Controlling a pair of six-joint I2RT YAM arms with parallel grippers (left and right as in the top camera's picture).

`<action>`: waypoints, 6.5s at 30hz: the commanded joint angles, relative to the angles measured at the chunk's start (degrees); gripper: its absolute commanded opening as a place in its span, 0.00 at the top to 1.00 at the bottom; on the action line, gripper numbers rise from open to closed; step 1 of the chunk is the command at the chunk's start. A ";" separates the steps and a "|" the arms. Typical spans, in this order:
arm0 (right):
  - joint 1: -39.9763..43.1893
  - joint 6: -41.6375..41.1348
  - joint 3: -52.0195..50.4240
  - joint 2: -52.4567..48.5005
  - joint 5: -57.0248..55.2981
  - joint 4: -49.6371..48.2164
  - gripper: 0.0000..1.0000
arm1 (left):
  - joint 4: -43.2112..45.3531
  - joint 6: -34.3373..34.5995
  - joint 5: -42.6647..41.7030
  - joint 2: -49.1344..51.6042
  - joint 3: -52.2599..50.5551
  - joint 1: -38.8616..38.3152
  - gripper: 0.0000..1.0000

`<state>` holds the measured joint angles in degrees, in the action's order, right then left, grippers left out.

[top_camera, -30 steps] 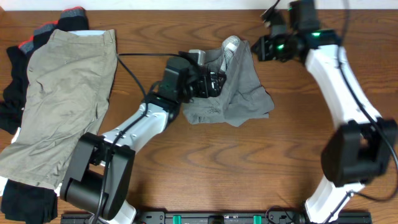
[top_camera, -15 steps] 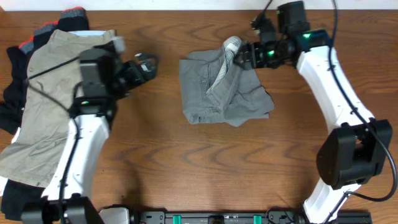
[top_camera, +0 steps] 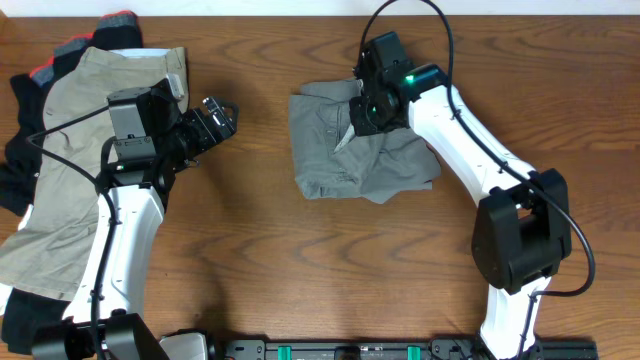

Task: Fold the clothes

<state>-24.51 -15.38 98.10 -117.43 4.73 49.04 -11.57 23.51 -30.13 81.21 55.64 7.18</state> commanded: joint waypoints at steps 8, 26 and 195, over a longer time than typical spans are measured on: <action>6.73 -3.50 -1.62 0.09 -11.61 3.17 0.99 | 0.07 -2.67 -0.55 -0.33 -0.22 0.09 0.02; 9.88 0.87 -2.32 4.85 -1.31 3.02 0.44 | 0.07 -3.37 0.81 -0.31 -0.22 0.09 0.02; 46.58 1.79 -7.04 -10.36 8.74 -26.67 0.99 | 0.07 -3.30 4.26 0.28 -0.22 0.09 0.02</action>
<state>23.73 -26.98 90.91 -127.11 6.17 20.86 -11.64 20.93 -26.57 81.21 55.64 7.18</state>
